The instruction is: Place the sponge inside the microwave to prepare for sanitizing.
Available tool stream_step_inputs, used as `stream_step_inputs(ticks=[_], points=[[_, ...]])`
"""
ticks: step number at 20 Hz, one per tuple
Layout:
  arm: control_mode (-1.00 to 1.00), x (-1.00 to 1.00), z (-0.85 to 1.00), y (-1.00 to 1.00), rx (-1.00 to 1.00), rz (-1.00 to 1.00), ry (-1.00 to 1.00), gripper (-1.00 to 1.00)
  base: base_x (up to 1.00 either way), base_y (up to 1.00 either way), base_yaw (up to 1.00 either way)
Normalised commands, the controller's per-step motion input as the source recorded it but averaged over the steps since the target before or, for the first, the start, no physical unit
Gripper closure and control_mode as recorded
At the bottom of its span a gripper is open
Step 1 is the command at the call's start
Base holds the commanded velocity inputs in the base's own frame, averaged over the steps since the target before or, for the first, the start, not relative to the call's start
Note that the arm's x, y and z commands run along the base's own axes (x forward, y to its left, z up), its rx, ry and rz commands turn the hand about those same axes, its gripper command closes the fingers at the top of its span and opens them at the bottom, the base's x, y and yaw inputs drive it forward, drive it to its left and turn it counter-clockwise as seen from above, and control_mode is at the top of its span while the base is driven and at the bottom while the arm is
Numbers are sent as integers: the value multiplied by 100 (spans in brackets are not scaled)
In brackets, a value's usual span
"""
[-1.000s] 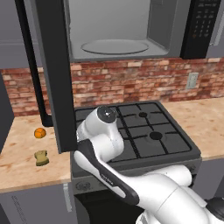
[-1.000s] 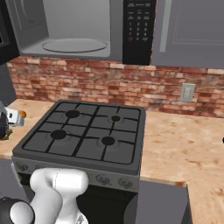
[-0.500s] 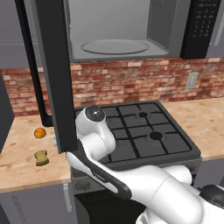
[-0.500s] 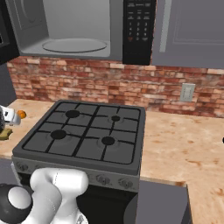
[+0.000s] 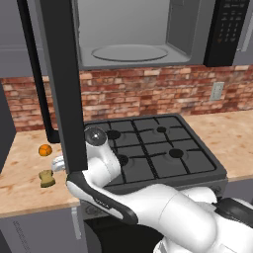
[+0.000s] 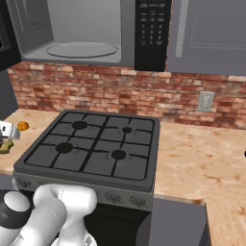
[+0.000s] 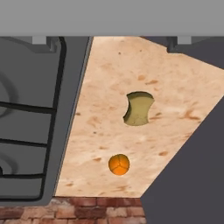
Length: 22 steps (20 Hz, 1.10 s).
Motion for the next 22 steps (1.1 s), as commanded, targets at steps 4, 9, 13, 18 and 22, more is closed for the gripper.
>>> stream_step_inputs(ticks=[4,9,13,18,22], points=[[-100,21,-1,18,0,0,0,-100,0,0,0],[-100,11,0,26,0,0,5,-100,0,0,0],[-100,0,-13,33,0,0,1,-100,0,0,0],[-100,9,-20,37,0,0,0,-100,0,0,0],[-100,9,-35,30,-2,0,0,-100,0,0,0]])
